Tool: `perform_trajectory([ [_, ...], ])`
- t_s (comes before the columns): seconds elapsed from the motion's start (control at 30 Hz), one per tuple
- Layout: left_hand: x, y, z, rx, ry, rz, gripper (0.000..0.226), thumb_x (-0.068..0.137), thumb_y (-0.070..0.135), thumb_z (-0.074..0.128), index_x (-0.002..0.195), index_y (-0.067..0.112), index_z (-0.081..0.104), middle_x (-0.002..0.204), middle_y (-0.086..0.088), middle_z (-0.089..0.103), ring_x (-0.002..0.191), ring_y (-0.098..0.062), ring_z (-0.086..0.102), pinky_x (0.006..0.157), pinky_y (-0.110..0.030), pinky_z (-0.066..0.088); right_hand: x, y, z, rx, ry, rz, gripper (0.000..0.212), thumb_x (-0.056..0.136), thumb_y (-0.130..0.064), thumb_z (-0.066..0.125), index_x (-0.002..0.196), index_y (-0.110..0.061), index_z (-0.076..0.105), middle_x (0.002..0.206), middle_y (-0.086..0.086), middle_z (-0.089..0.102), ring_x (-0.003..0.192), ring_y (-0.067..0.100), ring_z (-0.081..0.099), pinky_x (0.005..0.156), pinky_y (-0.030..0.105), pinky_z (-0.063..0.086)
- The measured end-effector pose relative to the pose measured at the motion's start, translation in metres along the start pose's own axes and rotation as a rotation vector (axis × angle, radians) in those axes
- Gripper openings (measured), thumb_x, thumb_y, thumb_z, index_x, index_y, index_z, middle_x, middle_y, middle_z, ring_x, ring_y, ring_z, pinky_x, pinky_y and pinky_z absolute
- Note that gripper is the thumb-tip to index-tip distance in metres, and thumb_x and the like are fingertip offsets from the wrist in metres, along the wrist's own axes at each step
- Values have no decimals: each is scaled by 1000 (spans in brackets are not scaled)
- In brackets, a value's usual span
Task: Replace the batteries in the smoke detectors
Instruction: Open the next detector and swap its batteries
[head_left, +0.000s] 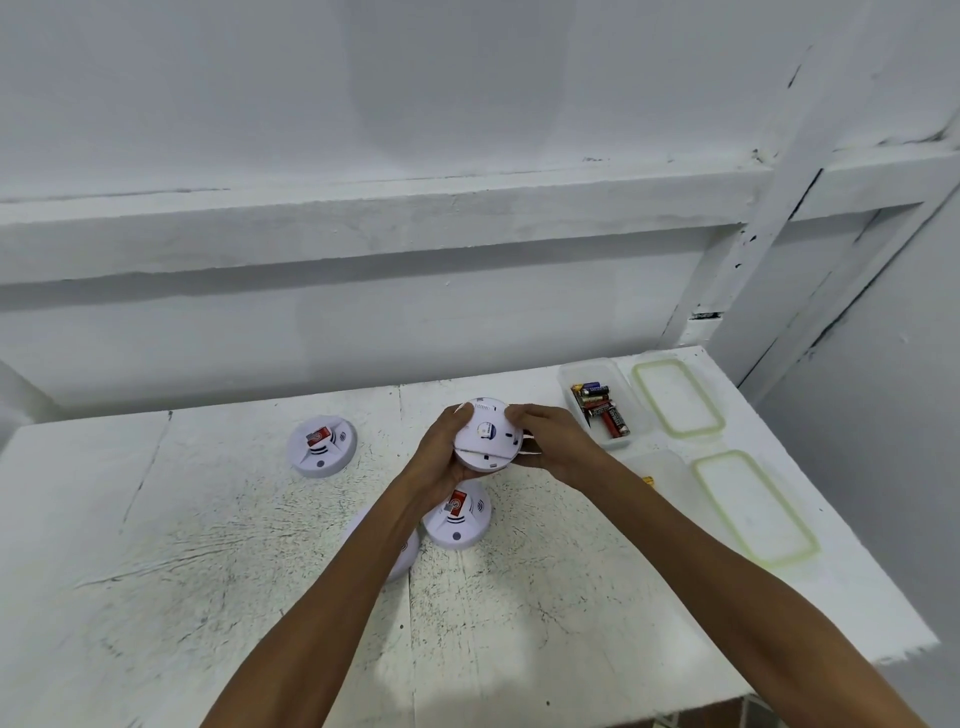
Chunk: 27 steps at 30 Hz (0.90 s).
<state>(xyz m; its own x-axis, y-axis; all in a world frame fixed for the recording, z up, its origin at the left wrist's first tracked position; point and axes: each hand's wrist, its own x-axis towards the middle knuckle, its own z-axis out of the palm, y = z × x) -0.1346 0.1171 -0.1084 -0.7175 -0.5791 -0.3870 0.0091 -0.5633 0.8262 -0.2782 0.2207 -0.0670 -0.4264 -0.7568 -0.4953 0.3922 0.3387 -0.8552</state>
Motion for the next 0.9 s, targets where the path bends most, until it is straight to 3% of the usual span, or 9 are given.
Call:
perform_trajectory([
  [0.13,-3,1,3,-7,-14,3,37,106,37,50,133,14,58,122,-20,71,105,-37,70,91,-57,55,3,1,0,17,14,-16,24,94,-16,66,114,-2,69,113,18,70,91,28,68,69,36,60],
  [0.3,-5,2,4,-31,-17,-30,39,106,40,49,131,12,61,124,-23,70,105,-38,70,91,-55,56,5,3,-3,24,9,3,25,94,-16,66,116,-4,68,115,17,69,92,28,68,74,38,60],
  [0.5,-1,1,1,-104,-17,-82,48,104,32,50,142,3,54,135,-28,62,121,-44,60,107,-62,45,7,8,-1,37,26,-3,31,95,-20,66,119,0,65,115,16,70,102,30,68,81,38,60],
  [0.7,-3,4,1,13,21,-60,32,104,29,56,129,10,63,122,-20,71,107,-35,70,91,-51,59,4,10,-3,48,20,-11,23,96,-13,63,116,-3,65,111,14,68,93,24,67,71,35,60],
  [0.8,-3,5,-2,79,79,-47,29,99,22,66,123,6,68,113,-17,75,96,-29,74,84,-44,62,4,12,-3,62,49,6,22,96,-13,63,116,-3,64,110,13,68,93,25,66,72,35,58],
  [0.9,-5,4,-5,84,99,-23,32,96,19,70,125,5,68,113,-17,76,97,-31,74,82,-43,63,2,10,-2,51,60,46,25,95,-15,63,118,-4,64,115,15,67,101,31,65,78,38,58],
])
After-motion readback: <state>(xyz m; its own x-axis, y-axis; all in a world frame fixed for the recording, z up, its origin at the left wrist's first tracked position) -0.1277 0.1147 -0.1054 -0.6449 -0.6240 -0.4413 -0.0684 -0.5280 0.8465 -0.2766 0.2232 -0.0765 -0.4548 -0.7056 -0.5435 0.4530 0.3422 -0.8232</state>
